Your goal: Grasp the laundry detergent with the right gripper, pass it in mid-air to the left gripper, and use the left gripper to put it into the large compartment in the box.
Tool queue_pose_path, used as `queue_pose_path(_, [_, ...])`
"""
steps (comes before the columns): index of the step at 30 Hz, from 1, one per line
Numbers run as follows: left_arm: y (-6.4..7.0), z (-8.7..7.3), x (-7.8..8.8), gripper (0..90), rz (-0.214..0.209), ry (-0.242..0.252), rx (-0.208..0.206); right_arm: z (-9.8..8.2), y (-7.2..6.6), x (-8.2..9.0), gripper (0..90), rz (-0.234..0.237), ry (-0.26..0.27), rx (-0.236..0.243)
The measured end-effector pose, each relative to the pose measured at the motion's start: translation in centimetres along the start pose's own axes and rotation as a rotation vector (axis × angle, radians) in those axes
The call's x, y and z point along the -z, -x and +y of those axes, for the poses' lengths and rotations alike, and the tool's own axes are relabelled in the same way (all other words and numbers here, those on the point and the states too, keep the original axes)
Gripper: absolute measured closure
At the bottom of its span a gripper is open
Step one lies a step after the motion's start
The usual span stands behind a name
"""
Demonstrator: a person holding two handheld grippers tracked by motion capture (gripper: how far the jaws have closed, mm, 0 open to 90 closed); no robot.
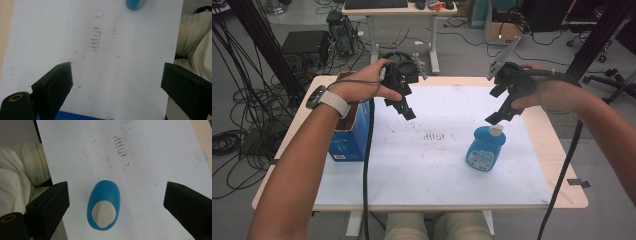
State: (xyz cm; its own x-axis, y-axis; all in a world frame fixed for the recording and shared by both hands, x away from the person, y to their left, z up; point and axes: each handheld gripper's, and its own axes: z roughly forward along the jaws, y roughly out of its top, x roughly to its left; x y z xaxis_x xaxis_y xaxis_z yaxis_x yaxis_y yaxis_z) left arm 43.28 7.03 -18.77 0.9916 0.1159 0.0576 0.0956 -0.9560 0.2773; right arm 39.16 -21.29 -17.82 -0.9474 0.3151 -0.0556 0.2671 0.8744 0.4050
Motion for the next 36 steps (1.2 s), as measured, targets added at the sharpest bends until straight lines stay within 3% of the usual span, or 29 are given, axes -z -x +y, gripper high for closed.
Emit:
queue_pose_path(8, [-0.1, 0.0, -0.1, 10.6, 0.001, 0.004, 0.0, -1.5, -0.2, 0.1, 5.7, -0.008, 0.019, -0.033])
queue_pose_path(9, [-0.1, 0.0, -0.1, 10.7, 0.001, 0.004, 0.0, -1.7, -0.1, -0.1, 5.7, -0.004, 0.039, -0.018])
queue_pose_path(13, [-0.1, -0.1, -0.3, 10.7, -0.001, 0.003, -0.002, -2.4, -0.1, -0.3, 5.9, -0.006, 0.032, -0.022])
queue_pose_path(14, [-0.1, -0.1, -0.3, 10.9, -0.001, 0.003, -0.001, -2.6, -0.2, -0.3, 5.9, -0.005, 0.029, -0.046])
queue_pose_path(17, [0.0, -0.1, -0.4, 10.9, 0.002, 0.007, -0.004, -3.1, 0.0, -0.5, 6.2, -0.008, 0.047, -0.014])
queue_pose_path(23, [-0.1, -0.2, -0.5, 11.0, 0.001, 0.0, 0.002, -4.1, -0.3, -1.0, 6.3, 0.0, 0.055, -0.045])
queue_pose_path(25, [-0.1, -0.2, -0.5, 11.0, -0.001, 0.0, 0.003, -4.3, -0.3, -1.0, 6.3, -0.001, 0.047, -0.045])
queue_pose_path(26, [-0.1, -0.2, -0.5, 11.0, -0.001, -0.001, 0.001, -4.4, -0.2, -1.2, 6.3, -0.002, 0.062, -0.023])
queue_pose_path(28, [0.0, -0.1, -0.6, 11.0, 0.003, 0.002, 0.002, -4.7, -0.6, -1.3, 6.4, -0.003, 0.057, -0.051])
queue_pose_path(33, [-0.1, -0.1, -0.6, 11.0, 0.001, -0.001, -0.001, -5.2, -0.7, -1.7, 7.4, -0.01, 0.062, -0.043])
queue_pose_path(36, [-0.1, 0.0, -0.7, 11.2, 0.0, -0.001, 0.003, -5.7, -0.9, -2.1, 7.4, -0.013, 0.066, -0.07])
